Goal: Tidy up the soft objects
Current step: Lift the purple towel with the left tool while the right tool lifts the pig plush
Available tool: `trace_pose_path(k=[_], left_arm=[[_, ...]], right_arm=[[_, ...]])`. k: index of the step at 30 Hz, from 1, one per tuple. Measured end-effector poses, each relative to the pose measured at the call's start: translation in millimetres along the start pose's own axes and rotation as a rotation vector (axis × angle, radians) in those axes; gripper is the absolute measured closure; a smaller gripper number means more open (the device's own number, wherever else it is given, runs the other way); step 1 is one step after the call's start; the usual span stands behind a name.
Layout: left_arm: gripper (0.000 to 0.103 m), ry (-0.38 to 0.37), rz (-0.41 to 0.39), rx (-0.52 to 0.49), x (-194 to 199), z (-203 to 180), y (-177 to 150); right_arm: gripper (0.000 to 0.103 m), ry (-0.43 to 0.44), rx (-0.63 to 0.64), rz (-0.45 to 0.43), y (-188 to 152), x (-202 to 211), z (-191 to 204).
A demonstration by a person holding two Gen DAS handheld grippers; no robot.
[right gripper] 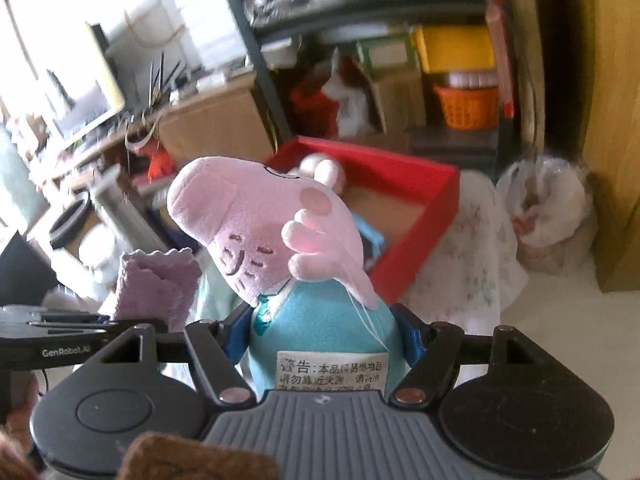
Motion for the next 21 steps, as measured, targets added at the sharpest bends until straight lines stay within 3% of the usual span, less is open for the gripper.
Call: trace_pose_path(k=[12, 21], left_arm=[[0.09, 0.02, -0.098, 0.031, -18, -3, 65], [0.09, 0.031, -0.135, 0.03, -26, -8, 86]], right_arm=[[0.06, -0.028, -0.032, -0.15, 49, -6, 9], [0.06, -0.06, -0.055, -0.251, 74, -6, 4]])
Point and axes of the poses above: each gripper's, at about its wrist camera, not at the fingertips, and x roughly against the way its jaws point, z to its left, y to its top, the point moved 6 cm from there along -x, roughly the way its jaws point, and after that the axes turned 6 degrees about y, right-handed, at the moved point
